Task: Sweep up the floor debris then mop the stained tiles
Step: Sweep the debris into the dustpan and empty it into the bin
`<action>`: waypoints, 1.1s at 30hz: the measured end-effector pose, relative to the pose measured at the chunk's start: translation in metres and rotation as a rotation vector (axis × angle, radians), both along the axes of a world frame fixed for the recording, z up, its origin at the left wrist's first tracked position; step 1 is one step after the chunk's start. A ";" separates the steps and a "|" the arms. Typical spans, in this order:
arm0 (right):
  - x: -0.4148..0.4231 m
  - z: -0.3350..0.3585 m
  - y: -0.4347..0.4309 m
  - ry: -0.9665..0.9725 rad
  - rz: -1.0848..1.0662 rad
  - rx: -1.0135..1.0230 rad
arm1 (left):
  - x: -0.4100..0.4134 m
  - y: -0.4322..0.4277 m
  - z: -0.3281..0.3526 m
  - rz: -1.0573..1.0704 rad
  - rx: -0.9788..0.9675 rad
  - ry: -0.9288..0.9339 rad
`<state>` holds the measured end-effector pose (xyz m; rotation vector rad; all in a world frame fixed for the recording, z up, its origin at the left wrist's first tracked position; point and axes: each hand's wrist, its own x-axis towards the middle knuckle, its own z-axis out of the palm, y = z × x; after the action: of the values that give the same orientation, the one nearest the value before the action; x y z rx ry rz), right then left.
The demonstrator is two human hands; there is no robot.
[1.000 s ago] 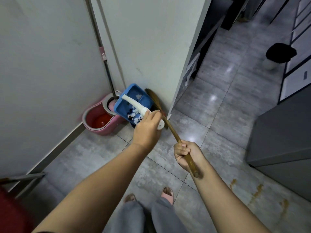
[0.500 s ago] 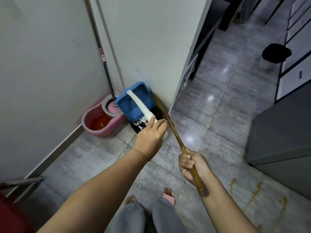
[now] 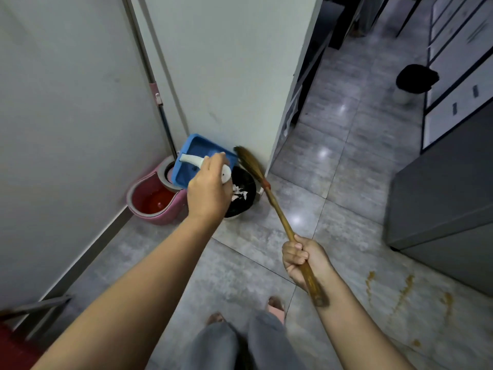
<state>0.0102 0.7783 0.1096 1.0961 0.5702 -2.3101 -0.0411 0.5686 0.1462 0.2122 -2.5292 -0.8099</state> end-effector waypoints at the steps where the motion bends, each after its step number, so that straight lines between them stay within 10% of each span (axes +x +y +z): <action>1: 0.001 0.002 -0.002 0.000 -0.013 -0.010 | 0.000 -0.003 0.005 0.038 0.036 0.022; 33: 0.035 0.048 0.159 0.089 -0.403 -0.131 | 0.010 0.197 0.014 0.097 0.438 -0.001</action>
<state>0.0451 0.9369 0.1576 1.1315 0.2386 -2.7073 -0.0306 0.7655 0.1607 0.4722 -2.2912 -1.3132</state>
